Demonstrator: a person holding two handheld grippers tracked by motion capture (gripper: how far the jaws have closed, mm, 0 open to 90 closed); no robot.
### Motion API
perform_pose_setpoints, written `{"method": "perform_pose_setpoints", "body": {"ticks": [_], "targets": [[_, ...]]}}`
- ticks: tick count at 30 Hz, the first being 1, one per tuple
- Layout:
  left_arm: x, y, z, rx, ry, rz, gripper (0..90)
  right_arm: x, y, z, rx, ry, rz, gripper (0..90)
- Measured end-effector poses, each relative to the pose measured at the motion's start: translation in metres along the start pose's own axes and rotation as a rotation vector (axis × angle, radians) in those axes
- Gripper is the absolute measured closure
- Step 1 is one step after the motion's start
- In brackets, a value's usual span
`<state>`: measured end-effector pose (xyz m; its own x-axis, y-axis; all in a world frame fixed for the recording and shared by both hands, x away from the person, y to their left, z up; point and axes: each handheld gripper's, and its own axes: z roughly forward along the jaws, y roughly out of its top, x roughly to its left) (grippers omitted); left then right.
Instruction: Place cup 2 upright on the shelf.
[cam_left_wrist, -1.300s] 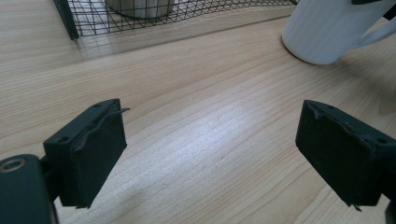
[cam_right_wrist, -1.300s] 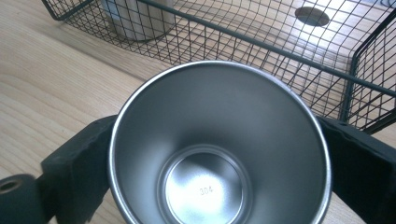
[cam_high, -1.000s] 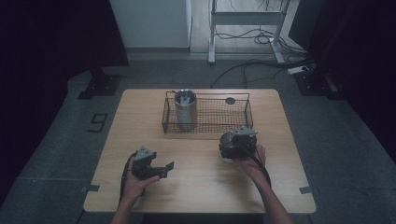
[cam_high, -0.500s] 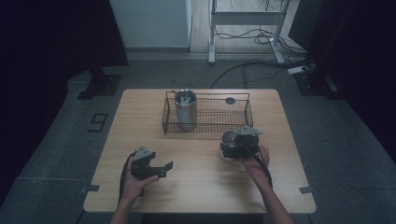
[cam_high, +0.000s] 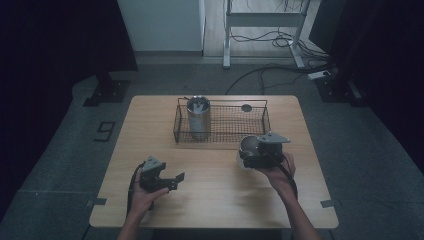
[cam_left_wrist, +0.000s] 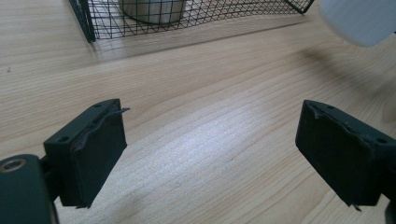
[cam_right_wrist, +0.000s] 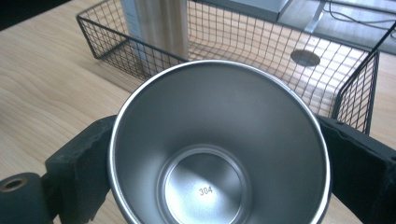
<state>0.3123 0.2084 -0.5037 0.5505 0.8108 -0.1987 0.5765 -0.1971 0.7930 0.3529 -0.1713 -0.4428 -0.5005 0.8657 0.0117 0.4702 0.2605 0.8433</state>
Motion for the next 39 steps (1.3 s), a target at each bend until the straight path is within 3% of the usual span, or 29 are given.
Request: {"method": "perform_pose_setpoints", "body": {"ticks": [18, 39], "targets": [[0.001, 0.001, -0.002, -0.007, -0.002, -0.010, 8.7, 0.010, 0.030, -0.018, -0.058, 0.021, -0.032, 5.9], [-0.004, 0.001, -0.001, -0.003, 0.008, 0.004, 9.6, 0.008, 0.056, -0.016, -0.077, 0.017, -0.026, 5.9]]}}
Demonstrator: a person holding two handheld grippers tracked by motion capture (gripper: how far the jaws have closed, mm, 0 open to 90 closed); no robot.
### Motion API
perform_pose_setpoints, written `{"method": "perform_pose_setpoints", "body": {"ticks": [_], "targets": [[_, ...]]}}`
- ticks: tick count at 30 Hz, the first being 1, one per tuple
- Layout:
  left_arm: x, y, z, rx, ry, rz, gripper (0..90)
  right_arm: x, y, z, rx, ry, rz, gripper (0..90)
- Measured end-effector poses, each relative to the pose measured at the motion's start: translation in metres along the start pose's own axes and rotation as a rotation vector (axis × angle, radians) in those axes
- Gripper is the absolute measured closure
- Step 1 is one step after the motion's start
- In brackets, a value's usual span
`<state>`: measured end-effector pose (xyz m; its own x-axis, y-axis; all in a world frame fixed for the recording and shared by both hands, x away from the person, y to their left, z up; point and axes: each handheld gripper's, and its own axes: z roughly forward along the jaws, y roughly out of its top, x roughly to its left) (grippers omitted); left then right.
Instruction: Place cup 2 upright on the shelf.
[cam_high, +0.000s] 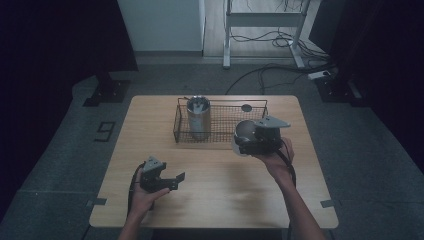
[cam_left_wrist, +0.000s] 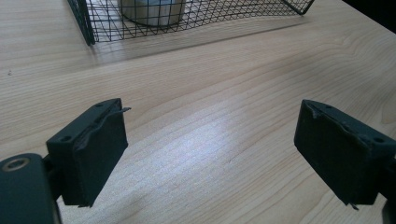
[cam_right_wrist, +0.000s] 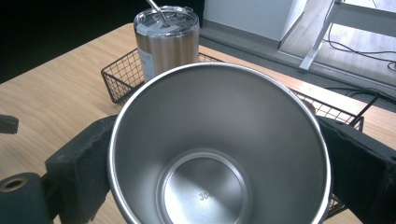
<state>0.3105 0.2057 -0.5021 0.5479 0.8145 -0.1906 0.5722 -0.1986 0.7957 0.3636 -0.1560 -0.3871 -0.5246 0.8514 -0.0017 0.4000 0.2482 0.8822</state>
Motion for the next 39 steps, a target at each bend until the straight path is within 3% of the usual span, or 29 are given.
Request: {"method": "perform_pose_setpoints", "body": {"ticks": [21, 39], "targets": [[-0.002, 0.000, 0.001, 0.011, -0.004, 0.000, 9.6, -0.004, 0.023, 0.000, -0.012, 0.001, 0.009, 5.9], [-0.004, 0.000, 0.001, 0.017, -0.015, 0.005, 9.7, -0.013, 0.038, 0.019, 0.004, -0.030, 0.013, 5.9]]}}
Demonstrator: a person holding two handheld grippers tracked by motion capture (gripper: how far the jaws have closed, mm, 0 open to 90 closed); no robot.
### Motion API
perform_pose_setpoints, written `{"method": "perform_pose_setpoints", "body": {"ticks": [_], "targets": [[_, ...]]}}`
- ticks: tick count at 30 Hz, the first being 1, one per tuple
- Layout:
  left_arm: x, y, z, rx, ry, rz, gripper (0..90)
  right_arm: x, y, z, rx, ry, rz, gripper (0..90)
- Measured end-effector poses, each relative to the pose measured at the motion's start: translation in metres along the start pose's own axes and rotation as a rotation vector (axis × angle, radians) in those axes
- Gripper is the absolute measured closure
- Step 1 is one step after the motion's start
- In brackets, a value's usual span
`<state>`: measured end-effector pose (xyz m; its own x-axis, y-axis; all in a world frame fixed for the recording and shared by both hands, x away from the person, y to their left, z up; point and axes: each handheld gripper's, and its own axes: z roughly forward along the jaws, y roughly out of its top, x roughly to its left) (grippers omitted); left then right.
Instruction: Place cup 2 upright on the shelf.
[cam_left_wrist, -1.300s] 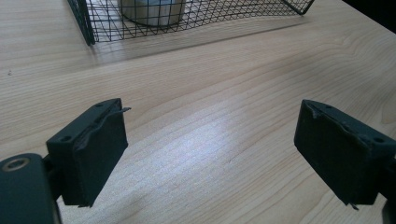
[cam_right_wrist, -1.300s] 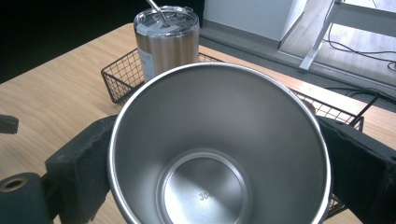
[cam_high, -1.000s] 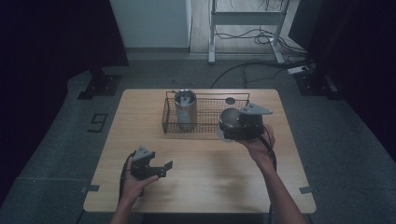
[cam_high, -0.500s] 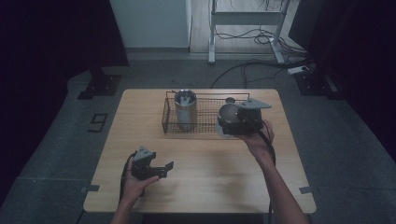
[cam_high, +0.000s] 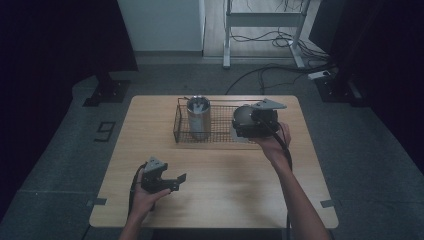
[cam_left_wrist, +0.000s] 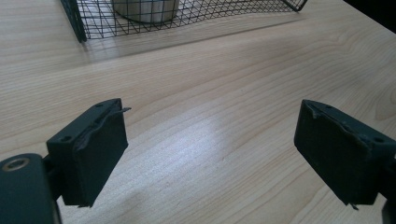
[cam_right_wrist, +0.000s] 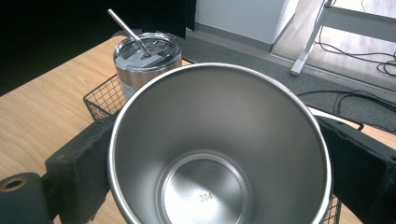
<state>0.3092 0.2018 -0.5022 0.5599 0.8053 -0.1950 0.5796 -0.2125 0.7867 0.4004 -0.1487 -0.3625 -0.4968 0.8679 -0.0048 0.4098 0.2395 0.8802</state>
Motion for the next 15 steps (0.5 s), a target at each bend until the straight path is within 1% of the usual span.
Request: {"method": "perform_pose_setpoints", "body": {"ticks": [8, 10, 15], "targets": [[0.000, 0.000, 0.000, 0.000, 0.000, -0.001, 9.8, -0.008, 0.004, 0.006, 0.005, -0.009, 0.008, 5.9], [0.000, 0.000, 0.000, -0.003, -0.003, -0.001, 9.7, -0.011, 0.005, 0.010, 0.012, -0.010, 0.017, 5.9], [0.001, 0.000, 0.001, 0.001, -0.005, -0.006, 9.7, -0.014, 0.007, 0.016, 0.024, -0.014, 0.018, 5.9]]}}
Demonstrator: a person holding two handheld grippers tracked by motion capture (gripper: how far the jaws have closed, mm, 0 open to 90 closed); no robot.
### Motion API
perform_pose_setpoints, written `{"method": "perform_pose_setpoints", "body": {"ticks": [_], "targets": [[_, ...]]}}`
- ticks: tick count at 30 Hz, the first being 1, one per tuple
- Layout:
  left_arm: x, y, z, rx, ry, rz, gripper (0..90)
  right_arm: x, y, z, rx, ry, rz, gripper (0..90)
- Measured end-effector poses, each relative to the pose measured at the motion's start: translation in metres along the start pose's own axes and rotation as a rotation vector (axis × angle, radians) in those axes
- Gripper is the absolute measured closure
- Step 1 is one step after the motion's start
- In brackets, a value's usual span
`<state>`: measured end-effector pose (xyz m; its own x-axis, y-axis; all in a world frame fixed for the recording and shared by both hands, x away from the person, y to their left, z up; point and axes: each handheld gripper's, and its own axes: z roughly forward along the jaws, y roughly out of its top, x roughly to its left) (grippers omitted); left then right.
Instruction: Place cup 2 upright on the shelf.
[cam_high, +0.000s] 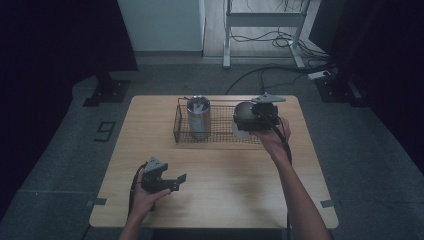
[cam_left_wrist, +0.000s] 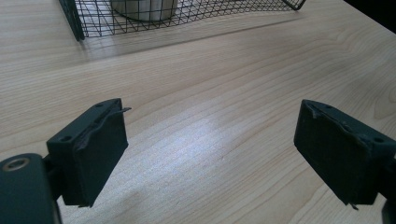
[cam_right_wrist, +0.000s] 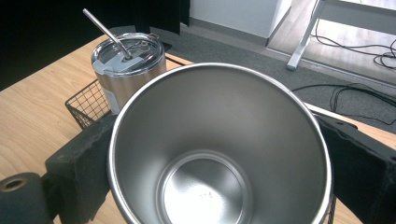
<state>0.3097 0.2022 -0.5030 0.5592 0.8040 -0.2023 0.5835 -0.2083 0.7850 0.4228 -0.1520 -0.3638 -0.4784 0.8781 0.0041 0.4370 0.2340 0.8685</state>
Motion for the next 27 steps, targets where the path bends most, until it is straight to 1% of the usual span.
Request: {"method": "perform_pose_setpoints", "body": {"ticks": [9, 13, 27], "targets": [[0.000, 0.000, 0.000, 0.000, -0.004, 0.004, 9.7, -0.003, 0.007, 0.008, -0.003, -0.008, -0.005, 5.9], [0.000, 0.000, 0.001, 0.003, -0.004, 0.002, 9.7, -0.004, 0.010, 0.013, 0.009, -0.011, -0.012, 5.9], [0.001, 0.000, -0.002, -0.003, -0.008, 0.000, 9.8, -0.012, 0.016, 0.030, 0.021, -0.025, 0.008, 5.9]]}}
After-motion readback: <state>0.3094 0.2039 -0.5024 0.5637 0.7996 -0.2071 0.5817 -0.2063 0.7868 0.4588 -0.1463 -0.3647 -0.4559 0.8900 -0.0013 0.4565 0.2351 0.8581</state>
